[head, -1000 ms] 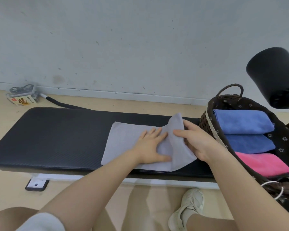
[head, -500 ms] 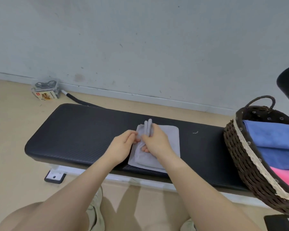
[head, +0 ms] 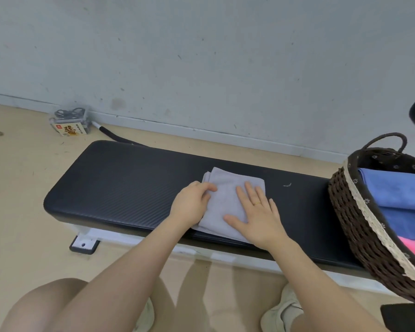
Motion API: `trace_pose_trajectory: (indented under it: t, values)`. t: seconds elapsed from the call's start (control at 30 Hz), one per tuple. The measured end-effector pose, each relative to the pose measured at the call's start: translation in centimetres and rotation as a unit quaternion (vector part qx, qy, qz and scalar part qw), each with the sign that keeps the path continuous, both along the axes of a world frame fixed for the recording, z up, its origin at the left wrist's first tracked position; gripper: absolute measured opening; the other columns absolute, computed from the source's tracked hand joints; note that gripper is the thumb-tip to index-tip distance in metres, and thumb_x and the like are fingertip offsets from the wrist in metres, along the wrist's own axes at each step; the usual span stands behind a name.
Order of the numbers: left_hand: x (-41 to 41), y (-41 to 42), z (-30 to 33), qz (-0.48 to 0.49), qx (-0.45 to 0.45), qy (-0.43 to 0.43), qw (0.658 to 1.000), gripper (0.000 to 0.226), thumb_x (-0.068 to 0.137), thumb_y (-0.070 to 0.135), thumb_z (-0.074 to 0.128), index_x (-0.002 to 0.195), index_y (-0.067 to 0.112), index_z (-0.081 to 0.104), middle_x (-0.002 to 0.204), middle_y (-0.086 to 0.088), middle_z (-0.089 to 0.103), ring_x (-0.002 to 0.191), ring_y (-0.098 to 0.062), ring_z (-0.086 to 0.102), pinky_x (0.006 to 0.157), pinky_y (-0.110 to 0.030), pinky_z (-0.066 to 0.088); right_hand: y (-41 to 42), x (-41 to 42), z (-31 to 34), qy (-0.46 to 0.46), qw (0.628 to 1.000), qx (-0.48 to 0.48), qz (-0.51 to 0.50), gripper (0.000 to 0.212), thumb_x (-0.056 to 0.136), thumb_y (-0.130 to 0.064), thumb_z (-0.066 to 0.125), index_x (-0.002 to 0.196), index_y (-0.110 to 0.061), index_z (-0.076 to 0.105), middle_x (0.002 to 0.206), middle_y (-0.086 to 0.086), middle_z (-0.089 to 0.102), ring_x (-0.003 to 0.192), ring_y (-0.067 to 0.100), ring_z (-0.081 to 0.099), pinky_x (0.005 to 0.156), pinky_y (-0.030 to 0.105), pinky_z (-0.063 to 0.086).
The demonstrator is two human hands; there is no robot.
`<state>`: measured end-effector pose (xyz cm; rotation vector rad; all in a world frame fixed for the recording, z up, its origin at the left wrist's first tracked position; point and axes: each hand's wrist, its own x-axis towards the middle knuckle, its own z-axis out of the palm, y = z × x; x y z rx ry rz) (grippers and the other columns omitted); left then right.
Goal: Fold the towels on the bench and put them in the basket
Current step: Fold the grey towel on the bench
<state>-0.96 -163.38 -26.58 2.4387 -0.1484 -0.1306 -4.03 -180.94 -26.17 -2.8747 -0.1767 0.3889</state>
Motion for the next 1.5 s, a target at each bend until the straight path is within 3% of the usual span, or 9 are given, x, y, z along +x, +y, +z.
trace_pose_trajectory:
  t: [0.2,0.33,0.47,0.7,0.83,0.97,1.13,1.33,1.5]
  values:
    - [-0.7,-0.6,0.4,0.025,0.024,0.009,0.999,0.031,0.097,0.018,0.039,0.125,0.024,0.052,0.116,0.0,0.055,0.1,-0.019,0.055,0.082,-0.03,0.042,-0.9,-0.7,1.0,0.034,0.999,0.0,-0.031,0.106,0.073,-0.078,0.046,0.149,-0.03,-0.009,0.154,-0.004,-0.028,0.145,0.018,-0.02,0.119,0.043,0.006]
    - [-1.3,-0.4,1.0,0.042,-0.054,0.027,0.997,0.034,0.091,0.021,0.053,0.125,0.02,0.05,0.125,-0.002,0.045,0.096,-0.014,0.051,0.084,-0.025,0.042,-3.2,-1.0,1.8,-0.044,0.991,0.064,-0.112,0.071,0.086,-0.057,0.051,0.147,-0.031,0.024,0.158,0.0,-0.013,0.144,0.026,0.006,0.106,0.042,0.035]
    - [-2.1,-0.9,1.8,-0.032,0.097,-0.098,0.99,0.054,0.086,0.042,0.058,0.133,0.019,0.044,0.145,-0.002,0.026,0.131,-0.022,0.029,0.105,-0.034,0.03,-4.2,-0.6,1.9,-0.022,0.974,0.129,-0.184,0.069,0.086,-0.046,0.057,0.144,-0.02,0.029,0.142,0.008,0.037,0.124,0.026,0.045,0.094,0.039,0.046]
    - [-1.2,-1.4,1.9,-0.202,0.29,-0.025,0.935,0.088,0.083,0.068,0.043,0.149,0.027,0.001,0.159,-0.004,-0.005,0.146,-0.021,-0.004,0.119,-0.034,0.002,-3.9,-0.5,1.8,0.029,0.951,0.197,-0.236,0.053,0.084,-0.043,0.061,0.123,-0.01,0.049,0.118,0.006,0.052,0.09,0.019,0.055,0.073,0.03,0.045]
    - [-1.0,-2.7,1.7,-0.214,0.297,-0.035,0.93,0.086,0.083,0.065,0.045,0.148,0.036,-0.003,0.158,-0.005,0.002,0.145,-0.024,0.003,0.116,-0.037,0.018,-4.0,-0.1,1.8,0.068,0.944,0.227,-0.228,0.038,0.082,-0.038,0.062,0.109,-0.013,0.051,0.1,0.002,0.061,0.089,0.019,0.059,0.072,0.032,0.048]
    - [-0.6,-4.1,1.6,-0.206,0.265,-0.02,0.942,0.094,0.078,0.067,0.052,0.147,0.038,-0.004,0.157,-0.003,0.006,0.144,-0.023,0.006,0.108,-0.039,0.033,-4.5,0.3,2.6,0.079,0.925,0.283,-0.241,0.022,0.079,-0.019,0.059,0.098,-0.008,0.057,0.092,0.007,0.062,0.082,0.022,0.058,0.065,0.031,0.045]
    - [-1.1,-6.4,0.7,-0.181,0.179,-0.004,0.967,0.098,0.076,0.064,0.058,0.149,0.031,0.0,0.156,-0.002,0.006,0.144,-0.022,0.001,0.113,-0.039,0.026,-6.0,0.8,4.4,0.001,0.958,0.191,-0.212,0.011,0.079,-0.013,0.052,0.07,-0.014,0.046,0.083,0.006,0.046,0.059,0.017,0.041,0.052,0.026,0.03]
    - [-1.0,-5.7,-0.3,-0.173,0.063,-0.011,0.983,0.105,0.061,0.08,0.042,0.148,0.031,0.011,0.155,0.004,0.017,0.143,-0.016,0.014,0.115,-0.041,0.023,-3.2,0.7,6.7,0.024,0.969,0.222,-0.102,0.033,0.086,-0.028,0.052,0.117,-0.019,0.044,0.086,-0.004,0.057,0.078,0.012,0.056,0.06,0.025,0.04]
    - [-0.9,-3.8,1.2,-0.116,-0.209,0.143,0.96,0.091,0.086,0.034,0.062,0.149,0.03,-0.003,0.145,0.019,0.031,0.128,0.0,0.033,0.099,-0.021,0.029,-1.0,0.3,7.1,0.028,0.961,0.257,-0.1,0.057,0.083,-0.024,0.057,0.135,-0.024,0.035,0.099,0.0,0.061,0.091,0.019,0.059,0.076,0.034,0.05]
